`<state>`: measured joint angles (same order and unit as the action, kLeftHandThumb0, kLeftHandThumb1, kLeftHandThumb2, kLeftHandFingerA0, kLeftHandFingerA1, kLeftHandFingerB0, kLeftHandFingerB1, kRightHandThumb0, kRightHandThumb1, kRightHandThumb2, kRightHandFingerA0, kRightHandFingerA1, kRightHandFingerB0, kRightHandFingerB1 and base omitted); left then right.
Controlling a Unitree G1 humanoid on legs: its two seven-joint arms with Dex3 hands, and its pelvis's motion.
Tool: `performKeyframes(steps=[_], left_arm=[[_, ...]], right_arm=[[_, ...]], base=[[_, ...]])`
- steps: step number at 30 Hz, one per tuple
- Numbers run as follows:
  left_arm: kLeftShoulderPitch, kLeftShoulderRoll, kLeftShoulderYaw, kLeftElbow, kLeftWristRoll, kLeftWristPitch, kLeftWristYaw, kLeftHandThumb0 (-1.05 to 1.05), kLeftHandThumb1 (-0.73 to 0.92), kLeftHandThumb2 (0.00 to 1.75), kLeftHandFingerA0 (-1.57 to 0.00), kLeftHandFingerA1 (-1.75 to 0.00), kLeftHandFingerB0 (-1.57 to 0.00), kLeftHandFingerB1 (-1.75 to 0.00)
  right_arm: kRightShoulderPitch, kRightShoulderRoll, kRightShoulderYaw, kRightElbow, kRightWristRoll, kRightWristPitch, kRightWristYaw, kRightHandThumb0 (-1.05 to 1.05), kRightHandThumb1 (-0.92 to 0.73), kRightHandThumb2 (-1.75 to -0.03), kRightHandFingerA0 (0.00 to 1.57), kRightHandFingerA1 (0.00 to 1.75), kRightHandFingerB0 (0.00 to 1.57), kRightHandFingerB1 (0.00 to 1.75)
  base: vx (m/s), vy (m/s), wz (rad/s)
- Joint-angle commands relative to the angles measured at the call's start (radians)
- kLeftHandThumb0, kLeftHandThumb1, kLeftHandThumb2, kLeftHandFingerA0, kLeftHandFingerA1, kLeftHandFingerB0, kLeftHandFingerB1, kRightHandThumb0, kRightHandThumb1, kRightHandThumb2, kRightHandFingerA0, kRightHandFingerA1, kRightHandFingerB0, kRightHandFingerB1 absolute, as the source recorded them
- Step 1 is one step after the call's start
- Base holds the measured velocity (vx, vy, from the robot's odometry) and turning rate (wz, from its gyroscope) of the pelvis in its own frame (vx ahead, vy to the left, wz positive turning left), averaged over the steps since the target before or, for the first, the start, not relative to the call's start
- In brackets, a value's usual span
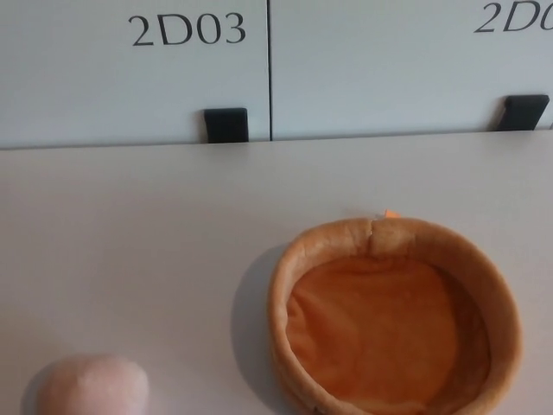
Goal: The robot walks towards a table in front, picks a dumpling toy with left hand and puts it in an orange round plate
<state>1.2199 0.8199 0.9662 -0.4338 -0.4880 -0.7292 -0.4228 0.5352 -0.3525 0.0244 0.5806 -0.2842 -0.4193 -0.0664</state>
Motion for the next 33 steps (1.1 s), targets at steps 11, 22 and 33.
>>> performKeyframes(steps=[11, 22, 33], left_arm=[[-0.675, 0.625, -0.185, 0.096, -0.123, 0.337, 0.020, -0.47, 0.50, 0.55, -0.40, -0.48, -0.37, -0.49], [-0.940, 0.659, -0.578, 0.085, 0.080, 0.471, 0.046, -0.59, 0.44, 0.75, -0.35, -0.49, -0.35, -0.50], [-0.986, 0.549, -0.825, 0.078, 0.325, 0.552, -0.033, -0.61, 0.42, 0.82, -0.34, -0.50, -0.26, -0.47]], right_arm=[[-0.005, 0.000, -0.020, 0.035, 0.037, 0.037, 0.017, -0.02, -0.42, -0.90, 0.63, 0.68, 0.19, 0.51], [-0.003, -0.004, -0.018, 0.017, 0.043, 0.057, 0.031, -0.03, -0.44, -0.91, 0.60, 0.67, 0.18, 0.50], [-0.008, -0.005, -0.018, 0.028, 0.042, 0.035, 0.030, -0.01, -0.44, -0.91, 0.63, 0.68, 0.18, 0.51]], base=[[0.00, 0.000, 0.00], [0.00, 0.000, 0.00], [0.00, 0.000, 0.00]])
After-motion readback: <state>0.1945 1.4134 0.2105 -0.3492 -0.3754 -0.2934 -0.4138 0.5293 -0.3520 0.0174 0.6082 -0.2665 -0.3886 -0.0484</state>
